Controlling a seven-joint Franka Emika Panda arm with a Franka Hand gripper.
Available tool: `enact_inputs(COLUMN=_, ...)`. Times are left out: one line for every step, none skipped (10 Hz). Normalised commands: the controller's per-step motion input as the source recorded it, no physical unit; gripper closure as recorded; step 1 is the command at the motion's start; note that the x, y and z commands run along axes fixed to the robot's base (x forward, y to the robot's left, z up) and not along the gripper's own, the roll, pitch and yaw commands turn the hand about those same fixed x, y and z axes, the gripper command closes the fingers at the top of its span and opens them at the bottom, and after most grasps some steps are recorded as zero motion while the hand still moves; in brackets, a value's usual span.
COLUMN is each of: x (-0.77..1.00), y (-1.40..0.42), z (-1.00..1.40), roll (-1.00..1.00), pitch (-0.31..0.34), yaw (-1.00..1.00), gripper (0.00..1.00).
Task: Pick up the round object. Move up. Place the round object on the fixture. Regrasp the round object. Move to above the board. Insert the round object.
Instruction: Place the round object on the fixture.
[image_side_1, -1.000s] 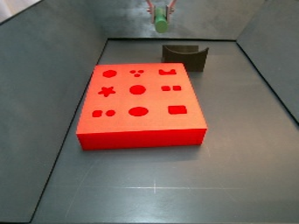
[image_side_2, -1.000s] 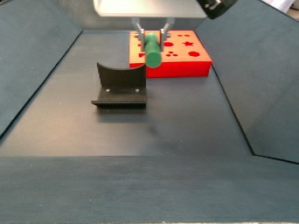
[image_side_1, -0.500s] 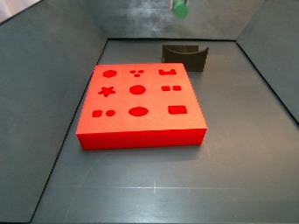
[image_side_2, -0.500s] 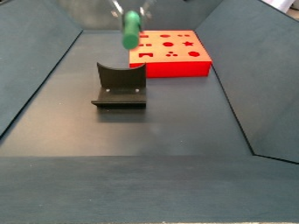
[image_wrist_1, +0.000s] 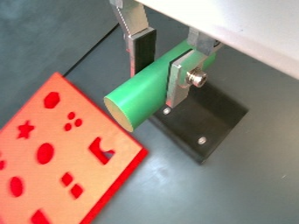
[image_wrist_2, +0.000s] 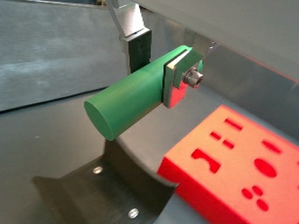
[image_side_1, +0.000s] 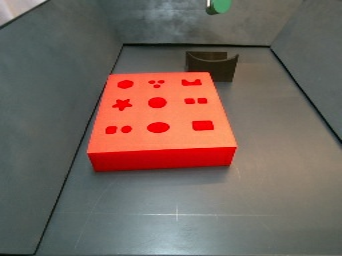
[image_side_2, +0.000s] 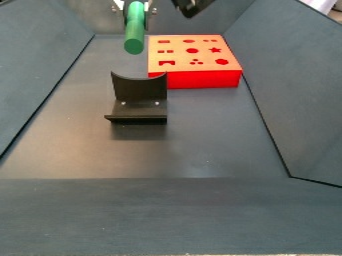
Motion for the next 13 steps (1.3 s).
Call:
enact_inputs(x=0.04, y=0.03, z=0.00, roll=-0.94, pitch=0.010, yaw=-0.09, gripper=1.00)
enact_inputs(x=0.05, y=0.03, z=0.00, roll=-0.82, pitch=0.018, yaw=-0.09, gripper=1.00)
enact_inputs(x=0.07, y=0.04, z=-0.01, roll=-0.52, pitch=0.038, yaw=-0.07, gripper=1.00)
enact_inputs(x=0.07, y=0.04, z=-0.01, roll=-0.40, pitch=0.039, yaw=-0.07, gripper=1.00)
enact_inputs(x=0.07, y=0.03, z=-0.01, roll=-0.22, pitch=0.034, yaw=-0.07, gripper=1.00)
enact_inputs(x=0.12, y=0.13, z=-1.00, roll=-1.00, pitch=0.276, yaw=-0.07, gripper=1.00)
enact_inputs(x=0.13, y=0.14, z=-1.00, roll=-1.00, pitch=0.269, yaw=-0.10, gripper=1.00)
enact_inputs(x=0.14, y=0.14, z=-1.00, roll=-0.96, pitch=0.280, yaw=-0.15, gripper=1.00)
enact_inputs(x=0.15, y=0.13, z=-1.00, roll=-0.76, pitch=0.232, yaw=-0.20, gripper=1.00)
enact_inputs(x=0.15, y=0.14, z=-1.00, roll=-0.65, pitch=0.191, yaw=-0.22, gripper=1.00)
enact_inputs(x=0.16, y=0.14, z=-1.00, roll=-0.42, pitch=0.105, yaw=-0.24, gripper=1.00)
enact_inputs(x=0.16, y=0.13, z=-1.00, roll=-0.27, pitch=0.061, yaw=-0.24, gripper=1.00)
enact_inputs(x=0.16, y=0.13, z=-0.93, roll=-0.18, pitch=0.010, yaw=-0.22, gripper=1.00)
